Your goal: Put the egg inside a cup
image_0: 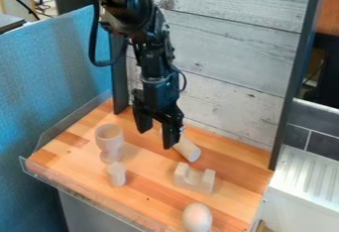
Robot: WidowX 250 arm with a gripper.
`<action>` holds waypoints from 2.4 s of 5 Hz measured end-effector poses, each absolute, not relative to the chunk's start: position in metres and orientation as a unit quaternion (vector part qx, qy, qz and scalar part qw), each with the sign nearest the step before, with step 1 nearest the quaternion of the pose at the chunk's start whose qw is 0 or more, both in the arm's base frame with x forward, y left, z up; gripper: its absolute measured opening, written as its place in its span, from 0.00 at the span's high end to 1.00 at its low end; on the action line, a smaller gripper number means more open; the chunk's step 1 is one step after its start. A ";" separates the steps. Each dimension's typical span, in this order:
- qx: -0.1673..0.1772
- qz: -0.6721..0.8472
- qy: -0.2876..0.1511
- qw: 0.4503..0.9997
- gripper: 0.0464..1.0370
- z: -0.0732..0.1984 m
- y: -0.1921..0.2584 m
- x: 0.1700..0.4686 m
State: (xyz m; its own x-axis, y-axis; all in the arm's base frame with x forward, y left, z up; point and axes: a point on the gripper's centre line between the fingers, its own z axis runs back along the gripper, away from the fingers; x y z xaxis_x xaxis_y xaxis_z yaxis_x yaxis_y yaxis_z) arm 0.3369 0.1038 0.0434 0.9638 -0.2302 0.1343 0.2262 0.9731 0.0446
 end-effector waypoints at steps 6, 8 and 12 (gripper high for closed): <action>0.024 -0.250 -0.080 0.965 0.04 0.017 0.029 0.269; 0.035 -0.255 -0.077 0.963 0.04 0.003 0.016 0.283; 0.039 -0.260 -0.053 0.963 0.13 -0.022 0.001 0.286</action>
